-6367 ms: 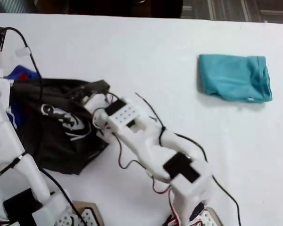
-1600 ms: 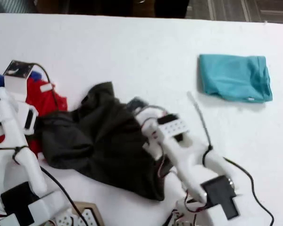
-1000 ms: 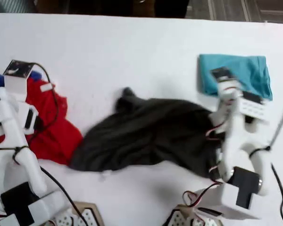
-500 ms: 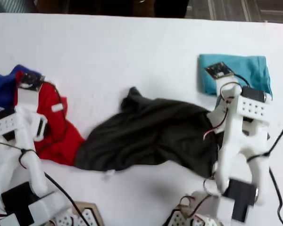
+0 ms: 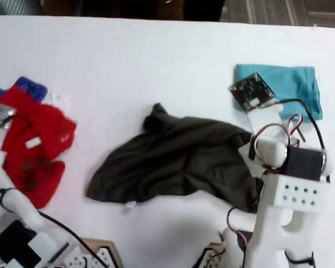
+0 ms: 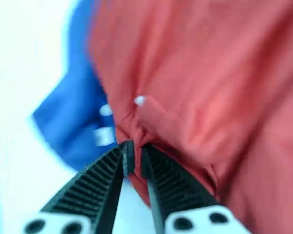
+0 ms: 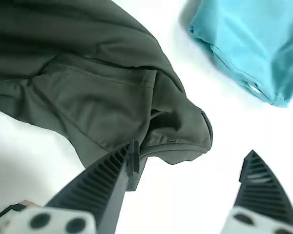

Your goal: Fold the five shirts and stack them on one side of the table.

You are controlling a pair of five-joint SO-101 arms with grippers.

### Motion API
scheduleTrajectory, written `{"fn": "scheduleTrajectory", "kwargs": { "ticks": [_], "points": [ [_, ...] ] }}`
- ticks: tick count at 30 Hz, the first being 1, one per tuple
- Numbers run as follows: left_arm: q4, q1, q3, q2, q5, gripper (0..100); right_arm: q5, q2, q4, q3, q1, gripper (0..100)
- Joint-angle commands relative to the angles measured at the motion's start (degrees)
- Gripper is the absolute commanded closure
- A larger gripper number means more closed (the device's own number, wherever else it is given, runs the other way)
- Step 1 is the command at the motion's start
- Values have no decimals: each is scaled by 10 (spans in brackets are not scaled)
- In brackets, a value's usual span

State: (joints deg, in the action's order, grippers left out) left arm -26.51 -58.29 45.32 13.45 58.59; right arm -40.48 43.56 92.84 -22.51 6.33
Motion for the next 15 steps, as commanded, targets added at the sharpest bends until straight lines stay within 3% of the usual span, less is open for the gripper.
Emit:
{"fn": "scheduleTrajectory", "kwargs": {
  "ticks": [1,6,11,15],
  "points": [
    [63,-50,-54,3,1,975,1,26,-12,-31,-5,679],
    [119,-91,-102,4,-61,975,1,29,-39,-83,-5,679],
    [123,-104,-134,8,-97,969,1,29,-41,-90,-5,679],
    [86,-98,-152,9,-84,827,1,29,-42,-92,-5,679]
  ]
}}
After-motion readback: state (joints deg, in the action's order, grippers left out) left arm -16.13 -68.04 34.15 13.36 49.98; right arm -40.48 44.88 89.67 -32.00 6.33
